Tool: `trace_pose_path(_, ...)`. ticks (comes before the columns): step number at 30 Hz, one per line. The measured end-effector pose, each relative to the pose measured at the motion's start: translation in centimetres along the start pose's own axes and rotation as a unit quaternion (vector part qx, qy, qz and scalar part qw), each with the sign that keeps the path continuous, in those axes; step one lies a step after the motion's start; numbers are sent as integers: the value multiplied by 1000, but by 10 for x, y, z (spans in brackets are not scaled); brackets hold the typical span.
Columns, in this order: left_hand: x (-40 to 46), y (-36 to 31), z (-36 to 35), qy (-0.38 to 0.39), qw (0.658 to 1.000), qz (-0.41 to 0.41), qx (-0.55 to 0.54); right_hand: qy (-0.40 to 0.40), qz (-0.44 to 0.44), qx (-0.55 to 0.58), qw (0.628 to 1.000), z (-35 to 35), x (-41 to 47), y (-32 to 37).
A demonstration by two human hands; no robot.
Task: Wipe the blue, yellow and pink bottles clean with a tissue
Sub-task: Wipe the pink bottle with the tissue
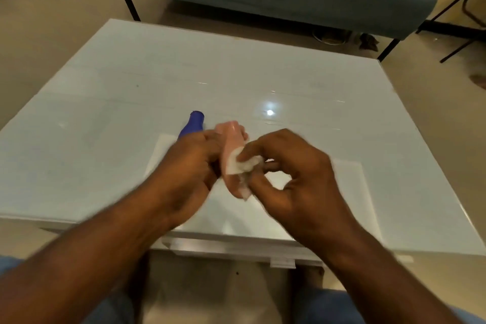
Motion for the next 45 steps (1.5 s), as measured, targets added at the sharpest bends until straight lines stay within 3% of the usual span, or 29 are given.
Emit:
trace_pose_path(2,3,-2,5,-15,1000,8,-15,20,-5,-2,1000,-5,-1,1)
trace_pose_path(7,2,7,-1,7,1000,4,-6,-51,-17,37,998,4,3,1)
trace_pose_path(11,2,1,5,-4,1000,-22,-10,2,-2,-1,1000,-7,-6,1)
trace_pose_path(14,-6,3,-4,44,996,-48,67,-58,-37,35,997,6,0,-5)
trace_pose_path(16,-6,7,-7,44,997,-49,37,-94,-25,39,995,14,3,-5)
trace_pose_path(21,7,2,9,7,999,-31,-16,22,30,-28,999,-9,-7,1)
trace_pose_path(24,0,10,0,38,998,-32,35,-56,25,3,998,9,1,-3)
trace_pose_path(26,-1,13,-4,32,999,-23,3,-78,32,10,996,15,4,-1)
trace_pose_path(31,8,5,13,-9,999,-6,-40,74,41,-35,996,-16,-11,6)
trace_pose_path(34,2,11,1,33,999,-1,43,-21,36,-10,999,6,0,-2)
trace_pose_path(36,0,15,-2,25,999,7,27,-57,27,-2,998,15,4,-1)
trace_pose_path(41,7,7,11,-24,999,8,-29,46,38,-35,998,-11,-10,5)
trace_pose_path(45,2,7,4,-9,1000,17,-11,-43,-1,16,999,11,2,-1)
Point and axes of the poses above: each hand's wrist, its own x-axis towards the middle knuckle, its own z-axis out of the back of the hand, y = z × x, the point moved 4 cm from there along x, towards the middle knuckle, and after that the axes turned 15 degrees about x, right-handed, at the moved point
